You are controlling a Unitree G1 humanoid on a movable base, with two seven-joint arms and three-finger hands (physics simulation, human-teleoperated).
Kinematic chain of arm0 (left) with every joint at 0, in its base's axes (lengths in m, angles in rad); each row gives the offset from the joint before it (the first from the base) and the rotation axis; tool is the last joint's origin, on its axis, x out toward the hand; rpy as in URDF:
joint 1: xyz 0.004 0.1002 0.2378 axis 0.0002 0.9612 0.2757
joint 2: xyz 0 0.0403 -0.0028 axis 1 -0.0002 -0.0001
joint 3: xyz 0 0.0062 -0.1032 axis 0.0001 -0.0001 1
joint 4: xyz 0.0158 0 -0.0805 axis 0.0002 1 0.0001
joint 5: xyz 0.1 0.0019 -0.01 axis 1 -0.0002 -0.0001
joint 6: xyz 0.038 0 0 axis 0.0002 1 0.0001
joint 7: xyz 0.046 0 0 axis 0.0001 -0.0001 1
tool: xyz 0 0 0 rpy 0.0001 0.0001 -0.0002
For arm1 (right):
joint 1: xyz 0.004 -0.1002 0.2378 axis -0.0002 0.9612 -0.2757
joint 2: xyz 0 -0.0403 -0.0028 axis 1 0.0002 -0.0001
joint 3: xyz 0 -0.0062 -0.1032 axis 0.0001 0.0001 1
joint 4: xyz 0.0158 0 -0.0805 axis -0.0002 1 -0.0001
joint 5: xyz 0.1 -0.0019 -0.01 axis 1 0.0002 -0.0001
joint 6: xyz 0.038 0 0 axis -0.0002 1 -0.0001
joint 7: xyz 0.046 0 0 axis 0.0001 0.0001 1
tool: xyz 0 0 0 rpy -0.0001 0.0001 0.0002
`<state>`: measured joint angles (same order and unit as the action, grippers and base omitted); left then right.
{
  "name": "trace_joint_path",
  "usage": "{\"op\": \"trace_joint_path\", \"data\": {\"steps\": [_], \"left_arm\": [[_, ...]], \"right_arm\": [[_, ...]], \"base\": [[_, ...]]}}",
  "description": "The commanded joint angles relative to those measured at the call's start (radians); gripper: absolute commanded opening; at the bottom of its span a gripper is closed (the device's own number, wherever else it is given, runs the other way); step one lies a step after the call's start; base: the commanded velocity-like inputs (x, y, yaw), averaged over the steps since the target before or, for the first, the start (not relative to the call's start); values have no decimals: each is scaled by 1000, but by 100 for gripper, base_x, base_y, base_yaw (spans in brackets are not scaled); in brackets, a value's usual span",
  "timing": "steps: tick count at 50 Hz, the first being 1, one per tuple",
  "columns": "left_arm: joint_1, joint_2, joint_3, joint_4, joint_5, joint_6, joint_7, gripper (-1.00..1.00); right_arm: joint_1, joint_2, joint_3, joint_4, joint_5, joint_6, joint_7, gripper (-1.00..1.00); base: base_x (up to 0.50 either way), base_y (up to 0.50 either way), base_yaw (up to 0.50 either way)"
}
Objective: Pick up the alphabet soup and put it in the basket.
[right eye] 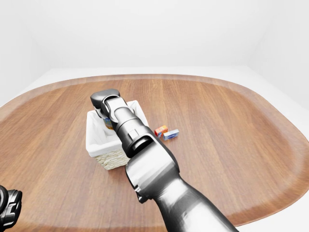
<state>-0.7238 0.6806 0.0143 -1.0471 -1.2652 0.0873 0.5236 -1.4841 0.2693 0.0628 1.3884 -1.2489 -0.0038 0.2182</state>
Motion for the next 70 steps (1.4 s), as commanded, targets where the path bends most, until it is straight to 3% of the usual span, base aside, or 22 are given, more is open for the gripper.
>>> {"op": "trace_joint_path", "data": {"steps": [1,21,42,57,58,70], "left_arm": [[-5,-4,-6,0,3,0,0,100],[-27,10,-5,0,-42,0,0,100],[-36,12,-27,0,-27,0,0,100],[-38,11,-32,0,-28,0,0,100],[-40,12,-31,0,-32,0,0,100],[-35,9,-40,0,-17,0,0,100]], "right_arm": [[19,11,-10,-8,-22,6,-18,-94],[52,34,-14,-5,-54,-1,-9,-95],[64,39,-22,-3,-72,0,-14,-94],[65,40,-27,-3,-72,15,-24,-95],[67,40,-25,-2,-75,21,-20,100],[67,40,-28,-3,-63,13,1,100]], "base": [[0,0,0],[0,0,0],[0,0,0],[0,0,0],[0,0,0],[0,0,0]]}}
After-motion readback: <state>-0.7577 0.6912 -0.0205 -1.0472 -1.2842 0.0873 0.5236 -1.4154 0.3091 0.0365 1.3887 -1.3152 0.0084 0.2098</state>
